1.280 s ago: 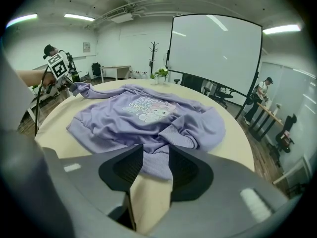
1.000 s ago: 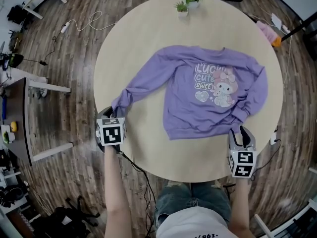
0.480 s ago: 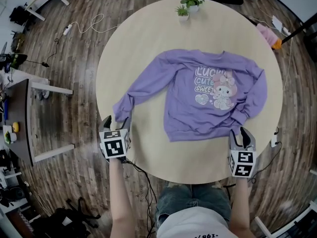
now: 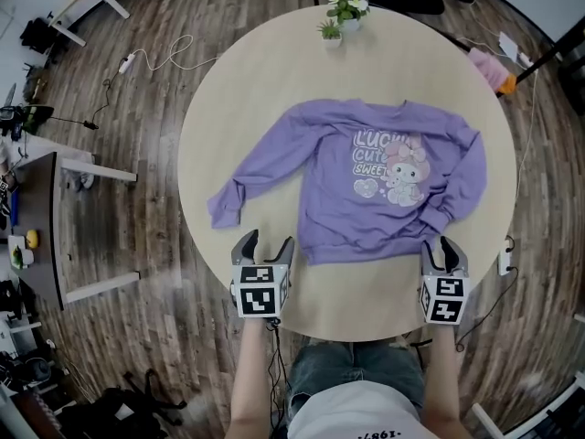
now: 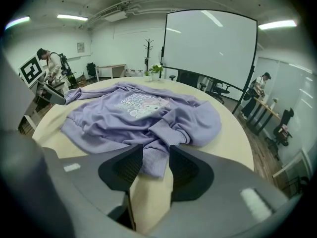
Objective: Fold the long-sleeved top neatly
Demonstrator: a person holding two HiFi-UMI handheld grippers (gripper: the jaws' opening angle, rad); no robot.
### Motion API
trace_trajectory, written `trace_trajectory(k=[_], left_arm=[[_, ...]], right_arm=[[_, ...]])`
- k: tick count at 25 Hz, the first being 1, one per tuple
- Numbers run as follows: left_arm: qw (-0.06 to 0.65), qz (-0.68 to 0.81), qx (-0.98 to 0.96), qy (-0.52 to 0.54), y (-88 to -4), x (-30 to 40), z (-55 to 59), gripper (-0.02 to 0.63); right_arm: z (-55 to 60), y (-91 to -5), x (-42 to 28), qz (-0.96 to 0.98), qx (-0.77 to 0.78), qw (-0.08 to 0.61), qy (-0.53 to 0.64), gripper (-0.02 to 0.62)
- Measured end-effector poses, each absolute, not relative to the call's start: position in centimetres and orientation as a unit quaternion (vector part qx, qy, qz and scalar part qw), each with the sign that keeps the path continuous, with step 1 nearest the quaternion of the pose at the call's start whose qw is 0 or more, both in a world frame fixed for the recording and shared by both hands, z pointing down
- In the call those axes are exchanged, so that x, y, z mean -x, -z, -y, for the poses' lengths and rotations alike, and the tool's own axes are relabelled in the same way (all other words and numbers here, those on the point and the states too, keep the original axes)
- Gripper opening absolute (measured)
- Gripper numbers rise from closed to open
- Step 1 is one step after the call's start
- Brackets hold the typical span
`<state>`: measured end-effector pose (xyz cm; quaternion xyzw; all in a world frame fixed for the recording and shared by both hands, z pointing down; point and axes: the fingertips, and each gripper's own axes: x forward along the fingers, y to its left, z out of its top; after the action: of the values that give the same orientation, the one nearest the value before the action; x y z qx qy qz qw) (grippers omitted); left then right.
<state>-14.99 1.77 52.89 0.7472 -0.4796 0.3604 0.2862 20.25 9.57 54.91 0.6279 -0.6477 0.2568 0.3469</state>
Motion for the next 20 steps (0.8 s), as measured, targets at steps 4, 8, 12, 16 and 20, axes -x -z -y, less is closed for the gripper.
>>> trace_trajectory(k=[4, 8, 12, 16, 20], left_arm=[[0.325, 0.442, -0.756, -0.357, -54.3, 11.5, -4.3, 0.303], [0.356, 0.424, -0.75, -0.363, -55.9, 9.5, -6.1, 0.301], [0.371, 0.425, -0.738, -0.371, -57.2, 8.7, -7.0, 0.273], [0.359, 0.425, -0.733, -0.39, -57.2, 8.4, -7.2, 0.24], [0.357, 0.423, -0.733, -0.395, -57.3, 7.8, -7.3, 0.154]], right_arm=[[-10.0, -55.4, -20.6, 0.645, -0.627, 0.345, -0.267, 0.195], [-10.3, -56.3, -20.8, 0.643, -0.622, 0.349, -0.28, 0.193], [-10.8, -57.4, -21.0, 0.639, -0.618, 0.35, -0.297, 0.195], [-10.9, -57.9, -20.9, 0.642, -0.61, 0.35, -0.306, 0.186], [-10.7, -58.0, -20.4, 0.652, -0.6, 0.346, -0.309, 0.141]])
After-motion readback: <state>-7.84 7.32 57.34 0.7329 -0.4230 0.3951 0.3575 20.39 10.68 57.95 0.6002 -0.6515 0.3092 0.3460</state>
